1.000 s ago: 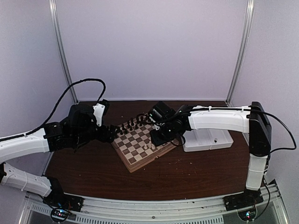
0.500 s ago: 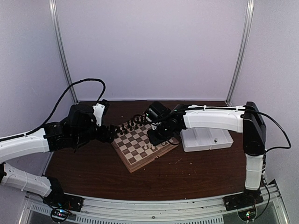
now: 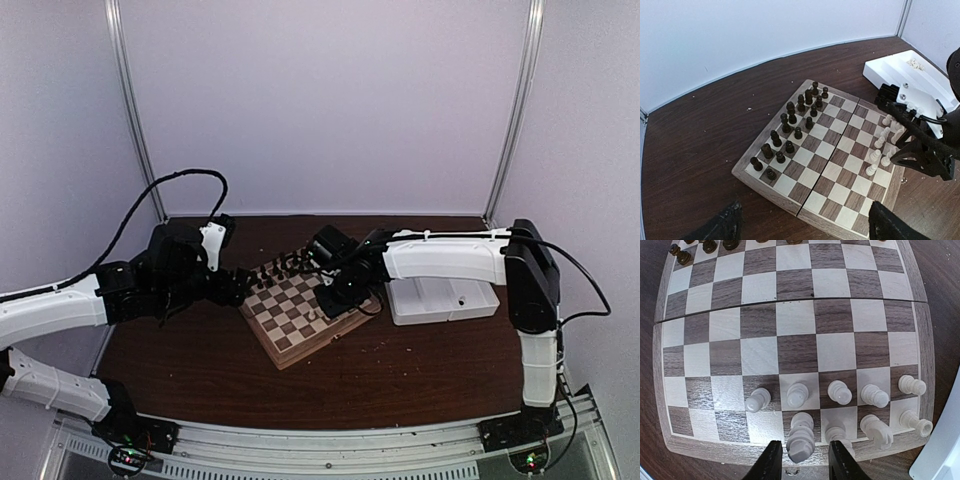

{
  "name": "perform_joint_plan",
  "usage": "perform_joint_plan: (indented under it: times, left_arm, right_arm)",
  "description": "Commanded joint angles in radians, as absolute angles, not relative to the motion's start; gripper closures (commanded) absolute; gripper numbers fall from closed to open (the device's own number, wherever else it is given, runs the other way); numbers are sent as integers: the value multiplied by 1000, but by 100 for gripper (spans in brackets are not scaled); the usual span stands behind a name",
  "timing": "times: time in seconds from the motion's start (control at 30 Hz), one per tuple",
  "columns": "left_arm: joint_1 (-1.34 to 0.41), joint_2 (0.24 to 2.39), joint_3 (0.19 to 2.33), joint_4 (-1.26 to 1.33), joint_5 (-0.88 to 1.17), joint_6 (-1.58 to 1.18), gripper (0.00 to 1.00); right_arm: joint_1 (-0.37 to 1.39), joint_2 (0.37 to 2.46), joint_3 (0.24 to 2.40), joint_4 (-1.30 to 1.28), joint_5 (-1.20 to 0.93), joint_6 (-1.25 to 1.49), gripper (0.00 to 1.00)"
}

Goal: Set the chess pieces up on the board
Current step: Adjust the chess piece on the chessboard.

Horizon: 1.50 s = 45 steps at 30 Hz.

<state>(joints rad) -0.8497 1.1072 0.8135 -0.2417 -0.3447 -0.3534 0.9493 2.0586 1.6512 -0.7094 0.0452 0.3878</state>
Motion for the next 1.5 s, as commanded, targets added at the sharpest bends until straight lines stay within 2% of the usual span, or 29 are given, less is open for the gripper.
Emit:
perform_joint_plan:
  times: [0.0,0.73,1.47]
  left_arm:
    - [-840,1111,830,-215,-342,-347,12]
    - [-839,1115,834,-218,-336,-344,12]
    - [-839,1125,835,-213,-318,-348,13]
  right_arm:
    - [953,2075,1685,-722,77,374,66]
    - [953,2086,1701,-731,66,362,84]
    - [956,2051,1676,-742,57,351,89]
